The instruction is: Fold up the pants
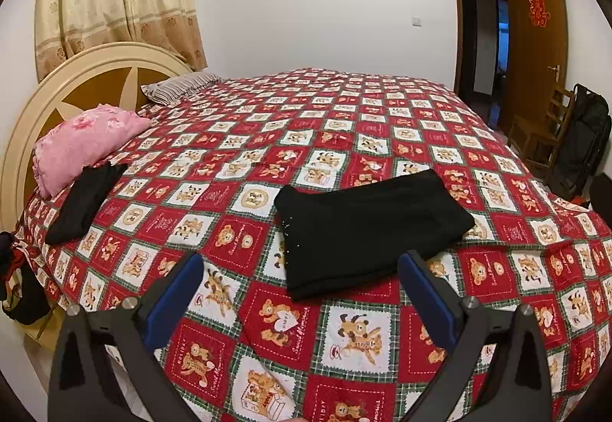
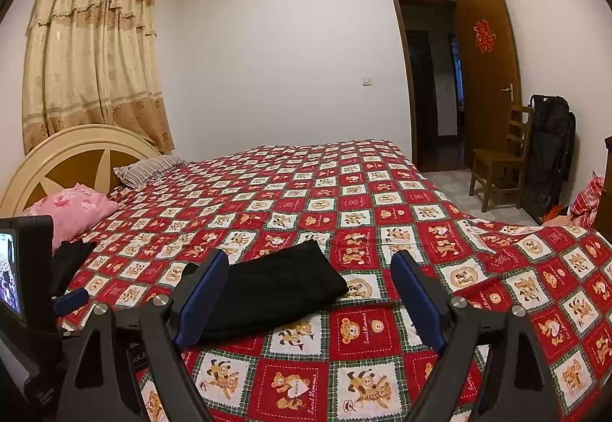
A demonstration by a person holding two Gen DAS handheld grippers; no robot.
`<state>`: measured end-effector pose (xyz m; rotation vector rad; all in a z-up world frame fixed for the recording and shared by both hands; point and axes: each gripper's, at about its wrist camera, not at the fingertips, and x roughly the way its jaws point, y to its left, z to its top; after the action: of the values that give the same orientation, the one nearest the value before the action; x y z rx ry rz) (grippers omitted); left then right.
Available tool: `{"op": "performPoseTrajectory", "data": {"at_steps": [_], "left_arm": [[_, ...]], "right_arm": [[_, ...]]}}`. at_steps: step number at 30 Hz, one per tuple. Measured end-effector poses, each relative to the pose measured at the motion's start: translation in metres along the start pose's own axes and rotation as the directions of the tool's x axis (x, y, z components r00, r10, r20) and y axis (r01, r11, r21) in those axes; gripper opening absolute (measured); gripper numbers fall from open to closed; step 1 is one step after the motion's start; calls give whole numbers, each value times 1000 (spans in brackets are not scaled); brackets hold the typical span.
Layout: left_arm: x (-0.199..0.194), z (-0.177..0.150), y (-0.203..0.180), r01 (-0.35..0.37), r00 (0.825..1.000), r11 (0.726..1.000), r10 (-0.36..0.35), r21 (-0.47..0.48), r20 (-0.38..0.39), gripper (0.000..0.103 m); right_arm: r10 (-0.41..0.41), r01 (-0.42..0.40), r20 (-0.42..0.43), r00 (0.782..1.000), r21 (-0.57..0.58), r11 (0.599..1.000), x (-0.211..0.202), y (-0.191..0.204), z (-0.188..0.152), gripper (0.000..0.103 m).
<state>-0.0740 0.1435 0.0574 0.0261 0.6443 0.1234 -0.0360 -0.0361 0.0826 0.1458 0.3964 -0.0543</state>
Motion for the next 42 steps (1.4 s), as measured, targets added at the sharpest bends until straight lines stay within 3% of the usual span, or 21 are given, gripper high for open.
{"op": "performPoseTrajectory", "data": {"at_steps": [36, 42], "left_arm": [[1, -1, 0, -11, 1000, 1000, 11, 11, 15, 103], [6, -3, 0, 54, 998, 998, -54, 10, -14, 103]], "right_arm": [[-13, 13, 3, 1000, 1, 1000, -2, 3, 0, 87], [-13, 13, 0, 1000, 3, 1000, -2, 3, 1, 87]]}}
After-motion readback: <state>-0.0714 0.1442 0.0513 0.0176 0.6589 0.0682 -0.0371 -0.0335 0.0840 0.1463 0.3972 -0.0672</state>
